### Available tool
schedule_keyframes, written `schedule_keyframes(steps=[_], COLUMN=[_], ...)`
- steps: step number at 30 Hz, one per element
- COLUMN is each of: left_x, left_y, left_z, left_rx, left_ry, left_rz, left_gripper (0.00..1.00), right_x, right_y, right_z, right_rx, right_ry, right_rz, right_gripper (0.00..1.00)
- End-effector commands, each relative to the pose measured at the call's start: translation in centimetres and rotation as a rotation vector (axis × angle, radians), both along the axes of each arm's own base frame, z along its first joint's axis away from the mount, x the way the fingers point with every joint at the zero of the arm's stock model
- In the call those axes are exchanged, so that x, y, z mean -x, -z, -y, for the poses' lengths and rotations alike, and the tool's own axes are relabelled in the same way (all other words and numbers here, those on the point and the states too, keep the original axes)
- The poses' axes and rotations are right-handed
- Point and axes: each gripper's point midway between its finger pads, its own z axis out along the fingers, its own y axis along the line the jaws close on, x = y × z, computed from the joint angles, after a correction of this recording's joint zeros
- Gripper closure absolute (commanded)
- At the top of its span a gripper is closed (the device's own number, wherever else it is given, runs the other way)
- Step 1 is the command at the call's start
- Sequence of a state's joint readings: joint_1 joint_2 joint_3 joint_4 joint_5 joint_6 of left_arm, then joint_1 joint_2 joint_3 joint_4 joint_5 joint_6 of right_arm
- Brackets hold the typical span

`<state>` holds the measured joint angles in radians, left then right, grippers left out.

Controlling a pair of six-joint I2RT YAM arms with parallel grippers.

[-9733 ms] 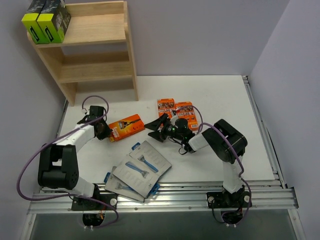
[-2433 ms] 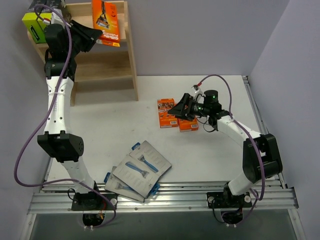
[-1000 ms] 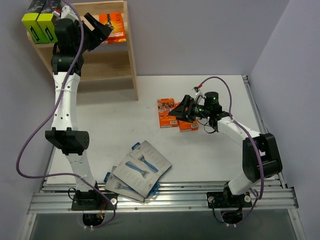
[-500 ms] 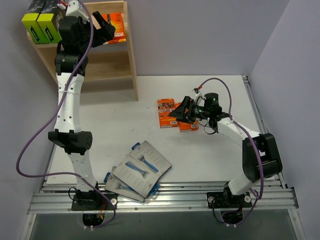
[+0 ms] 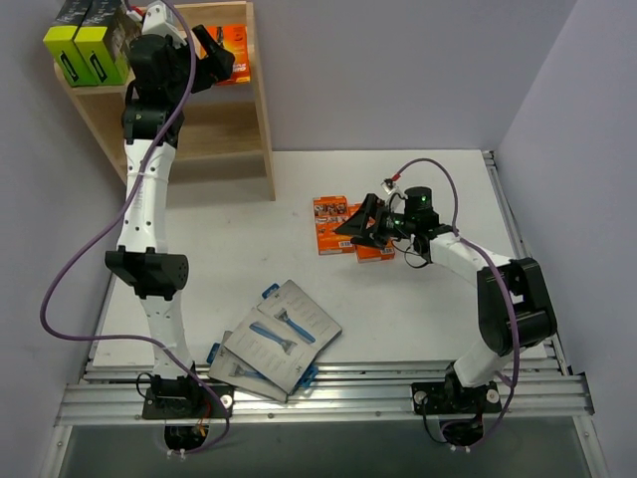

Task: Place and organize the shaving razors onto the shelf
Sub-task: Place the shaving razor onto shelf

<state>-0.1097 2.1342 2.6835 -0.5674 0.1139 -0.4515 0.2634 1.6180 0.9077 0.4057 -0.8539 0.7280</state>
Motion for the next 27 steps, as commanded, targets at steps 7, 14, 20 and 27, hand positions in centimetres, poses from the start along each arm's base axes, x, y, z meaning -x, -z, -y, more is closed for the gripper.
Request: schedule_keyframes(steps=[7,14,20,27], left_x=[-1.1,-1.5,-2.4,-3.1], left_y=[-2.8,-2.5,-0.5,0.0], left_z=[2.5,2.9,2.9,3.1], left_rx=[0.06,0.069,0.056,0.062], left_ry=[0.12,0.135,0.125,0.133], left_rz=[0.146,0.152,0.113,0.119], left_gripper=[0.05,0.05,0.04,0.04], right_x=[-1.3,-1.8,-2.2,-2.5], right_y=[0.4,1.0,1.2,1.2], right_z=[0.7,0.9,1.0,1.1], right_rx=[-0.013,-0.017,-0.016,-0.015], right_ry=[0.007,0.009,0.01,0.016], right_rz=[0.038,0.025,0.021,0.018], right_gripper=[0.24,0.24,0.24,0.24])
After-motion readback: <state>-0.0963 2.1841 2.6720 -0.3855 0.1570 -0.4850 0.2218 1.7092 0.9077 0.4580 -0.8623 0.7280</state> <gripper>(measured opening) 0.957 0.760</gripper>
